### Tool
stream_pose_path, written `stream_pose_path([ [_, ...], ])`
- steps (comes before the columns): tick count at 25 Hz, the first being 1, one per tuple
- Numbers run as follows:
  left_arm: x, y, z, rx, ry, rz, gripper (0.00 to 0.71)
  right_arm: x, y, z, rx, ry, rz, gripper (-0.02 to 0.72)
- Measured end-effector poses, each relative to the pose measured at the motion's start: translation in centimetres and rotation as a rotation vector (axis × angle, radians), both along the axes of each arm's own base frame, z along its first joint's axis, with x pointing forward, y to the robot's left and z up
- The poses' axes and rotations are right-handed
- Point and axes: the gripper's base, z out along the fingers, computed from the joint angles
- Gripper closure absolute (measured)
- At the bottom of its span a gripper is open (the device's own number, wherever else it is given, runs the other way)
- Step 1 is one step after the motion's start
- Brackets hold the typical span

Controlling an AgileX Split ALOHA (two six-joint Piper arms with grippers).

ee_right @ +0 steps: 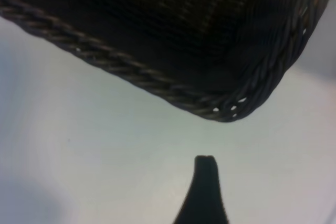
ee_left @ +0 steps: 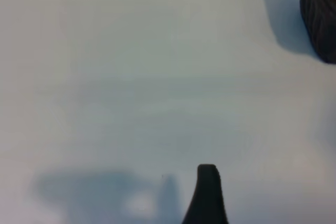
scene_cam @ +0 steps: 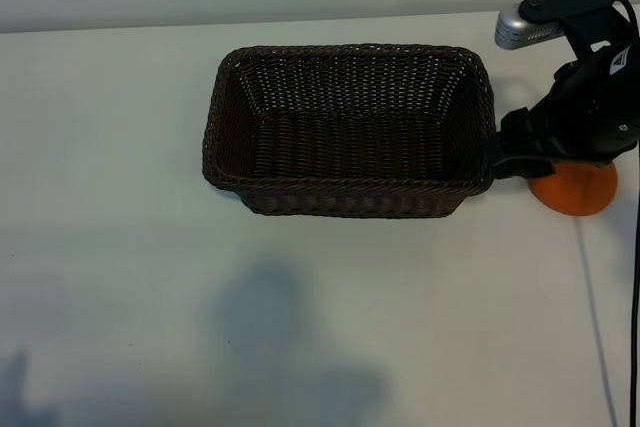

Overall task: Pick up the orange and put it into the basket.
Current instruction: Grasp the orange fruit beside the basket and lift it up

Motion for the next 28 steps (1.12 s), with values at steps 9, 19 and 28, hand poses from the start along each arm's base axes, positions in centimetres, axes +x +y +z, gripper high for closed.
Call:
stream_pose_path([
  [9, 1.2, 0.1, -1.7, -0.005, 0.026, 0.001, 0.114, 0.6, -0.5, -0.5, -0.062, -0.020, -0.017, 0.124],
  [19, 1.2, 0.1, -1.7, -0.006, 0.026, -0.019, 0.114, 4.1, -4.8, -5.7, -0.142, 0.059, -0.211, 0.124],
  [28, 1.2, 0.1, -1.7, -0.005, 0.026, -0.047, 0.114, 5.9, -7.5, -9.7, -0.142, 0.089, -0.301, 0.124],
])
